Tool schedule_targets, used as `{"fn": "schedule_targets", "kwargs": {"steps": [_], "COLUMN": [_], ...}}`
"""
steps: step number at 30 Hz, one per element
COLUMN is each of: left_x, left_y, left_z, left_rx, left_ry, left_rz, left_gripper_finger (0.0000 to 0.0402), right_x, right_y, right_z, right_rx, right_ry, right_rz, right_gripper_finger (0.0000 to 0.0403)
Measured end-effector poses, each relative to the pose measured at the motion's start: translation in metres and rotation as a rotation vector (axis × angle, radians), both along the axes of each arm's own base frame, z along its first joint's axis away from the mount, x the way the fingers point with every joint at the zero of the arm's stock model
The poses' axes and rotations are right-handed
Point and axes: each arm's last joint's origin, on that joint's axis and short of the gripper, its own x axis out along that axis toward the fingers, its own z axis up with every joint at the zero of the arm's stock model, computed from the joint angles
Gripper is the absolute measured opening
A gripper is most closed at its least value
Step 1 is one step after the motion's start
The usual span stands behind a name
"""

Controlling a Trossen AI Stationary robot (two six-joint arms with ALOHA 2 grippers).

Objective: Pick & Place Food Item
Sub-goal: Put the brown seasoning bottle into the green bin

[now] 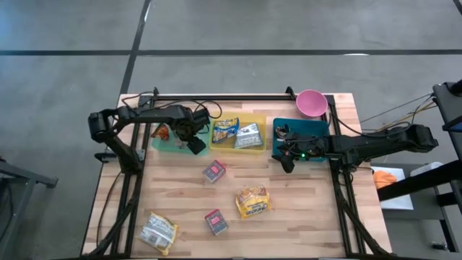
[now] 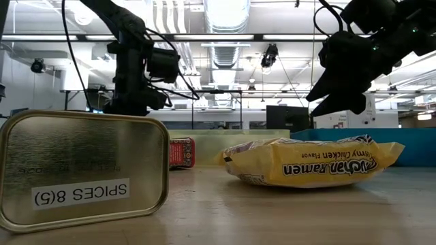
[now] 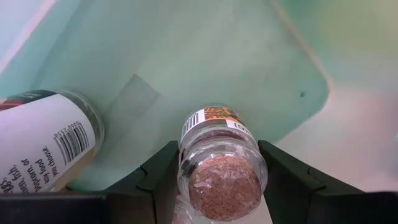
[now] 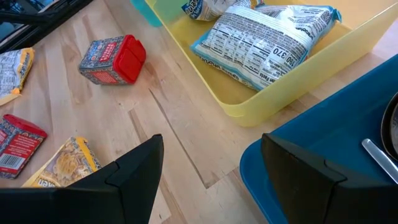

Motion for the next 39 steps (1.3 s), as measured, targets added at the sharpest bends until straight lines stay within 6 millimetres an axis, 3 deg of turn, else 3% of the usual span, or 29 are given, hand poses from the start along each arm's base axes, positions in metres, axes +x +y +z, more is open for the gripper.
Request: {"fn": "schedule_targets", "kwargs": {"steps": [24,30,39], "left_x": [-0.010,-0.008,-0.008], "left_y": [-0.005,-0.007,-0.008], "left_z": [-0.009,-0.009,-0.009], "left_rx": [0.054,0.055,0.049], "left_ry": [0.027,0.024,0.025], "left_rz": [0.014,0.001,0.011], "left_gripper_finger": [0.0183,0.0212,0.0206], "right_x": [0.000,0.000,0.000], "right_y": [0.000,0.000,0.000], "right_z": [0.000,0.000,0.000], "right_rx": [0.000,0.000,0.000], "right_ry": [0.000,0.000,0.000], "right_rz": [0.000,0.000,0.000], "right_gripper_finger": [0.0265,0.0265,0.0265]}}
